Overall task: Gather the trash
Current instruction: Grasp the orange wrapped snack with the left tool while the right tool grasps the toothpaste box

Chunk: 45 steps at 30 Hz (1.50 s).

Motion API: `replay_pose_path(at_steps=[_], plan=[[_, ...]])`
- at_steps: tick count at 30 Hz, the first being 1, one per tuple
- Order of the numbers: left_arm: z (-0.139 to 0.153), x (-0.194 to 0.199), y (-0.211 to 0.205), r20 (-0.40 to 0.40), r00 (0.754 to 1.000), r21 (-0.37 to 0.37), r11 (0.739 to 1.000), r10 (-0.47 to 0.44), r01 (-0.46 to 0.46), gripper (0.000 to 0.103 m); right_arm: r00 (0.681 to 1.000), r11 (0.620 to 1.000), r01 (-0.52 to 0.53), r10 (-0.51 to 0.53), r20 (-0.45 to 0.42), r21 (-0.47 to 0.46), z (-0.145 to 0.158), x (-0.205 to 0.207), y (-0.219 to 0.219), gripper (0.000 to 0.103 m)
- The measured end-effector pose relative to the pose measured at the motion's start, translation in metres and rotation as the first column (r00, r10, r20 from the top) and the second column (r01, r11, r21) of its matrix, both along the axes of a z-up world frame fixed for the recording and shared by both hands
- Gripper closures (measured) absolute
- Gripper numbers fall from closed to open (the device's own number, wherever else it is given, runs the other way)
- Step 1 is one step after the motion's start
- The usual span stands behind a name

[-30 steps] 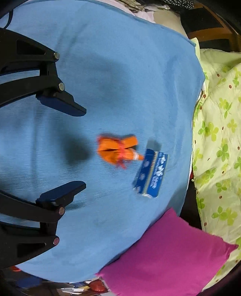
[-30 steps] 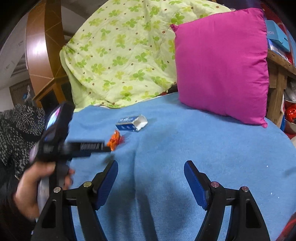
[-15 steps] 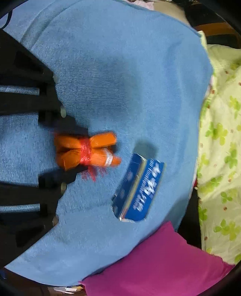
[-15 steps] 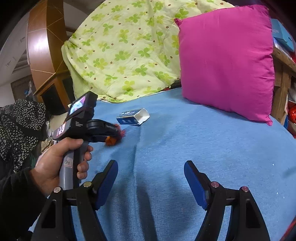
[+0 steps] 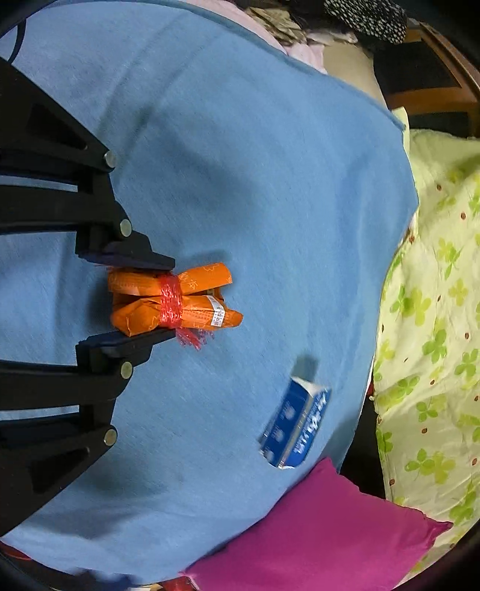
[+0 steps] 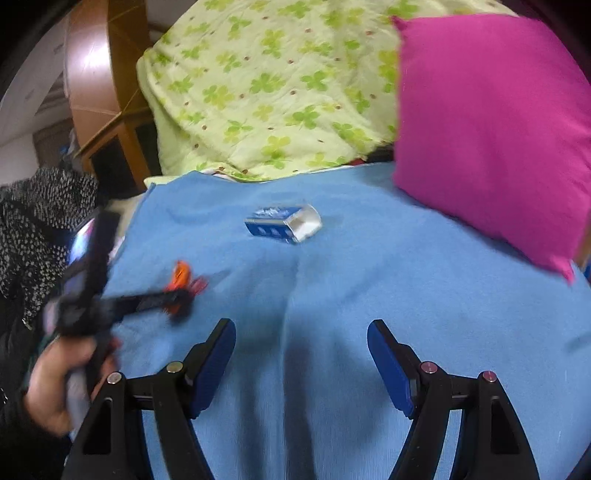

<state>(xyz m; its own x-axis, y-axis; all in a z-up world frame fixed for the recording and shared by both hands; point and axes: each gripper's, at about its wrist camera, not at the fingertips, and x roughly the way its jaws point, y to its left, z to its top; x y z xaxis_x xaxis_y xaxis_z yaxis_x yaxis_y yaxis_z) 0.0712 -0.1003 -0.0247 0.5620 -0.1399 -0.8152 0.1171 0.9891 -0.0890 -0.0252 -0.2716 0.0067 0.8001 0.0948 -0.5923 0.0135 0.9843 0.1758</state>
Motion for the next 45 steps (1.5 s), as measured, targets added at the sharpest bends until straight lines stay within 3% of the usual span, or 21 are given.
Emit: replay_pose_path(at_steps=[4, 12, 17, 23, 28, 31, 41, 45], plan=[[-0.002, 0.004, 0.010, 0.001, 1.000, -0.022, 1.000, -0.007, 0.007, 0.072, 0.986, 0.981, -0.164, 0.162, -0.025, -0.107, 0.011, 0.062, 0.015, 0.015], [0.003, 0.000, 0.013, -0.002, 0.999, -0.075, 0.996, -0.043, 0.043, 0.072, 0.950, 0.907, -0.311, 0.287, -0.122, -0.285, 0.011, 0.168, 0.034, 0.015], [0.001, 0.004, 0.014, -0.012, 0.999, -0.087, 0.995, -0.048, 0.047, 0.072, 0.917, 0.846, -0.398, 0.359, -0.174, -0.354, -0.004, 0.208, 0.047, 0.015], [-0.003, 0.009, 0.018, -0.028, 0.998, -0.093, 0.995, -0.047, 0.045, 0.072, 0.906, 0.828, -0.421, 0.365, -0.215, -0.370, -0.019, 0.240, 0.047, 0.015], [-0.007, 0.013, 0.014, -0.036, 0.998, -0.085, 0.995, -0.046, 0.042, 0.072, 0.891, 0.842, -0.434, 0.348, -0.290, -0.322, -0.034, 0.255, 0.041, 0.015], [-0.008, 0.012, 0.012, -0.034, 0.998, -0.075, 0.996, -0.046, 0.043, 0.072, 0.894, 0.874, -0.413, 0.335, -0.298, -0.255, -0.036, 0.254, 0.032, 0.029], [-0.005, 0.009, 0.009, -0.020, 0.999, -0.070, 0.997, -0.042, 0.040, 0.072, 0.931, 0.941, -0.309, 0.269, -0.247, -0.138, -0.017, 0.229, 0.023, 0.039], [-0.005, 0.006, 0.004, -0.009, 0.999, -0.047, 0.998, -0.047, 0.046, 0.072, 0.937, 0.950, -0.286, 0.250, -0.245, -0.125, -0.015, 0.205, 0.022, 0.040]])
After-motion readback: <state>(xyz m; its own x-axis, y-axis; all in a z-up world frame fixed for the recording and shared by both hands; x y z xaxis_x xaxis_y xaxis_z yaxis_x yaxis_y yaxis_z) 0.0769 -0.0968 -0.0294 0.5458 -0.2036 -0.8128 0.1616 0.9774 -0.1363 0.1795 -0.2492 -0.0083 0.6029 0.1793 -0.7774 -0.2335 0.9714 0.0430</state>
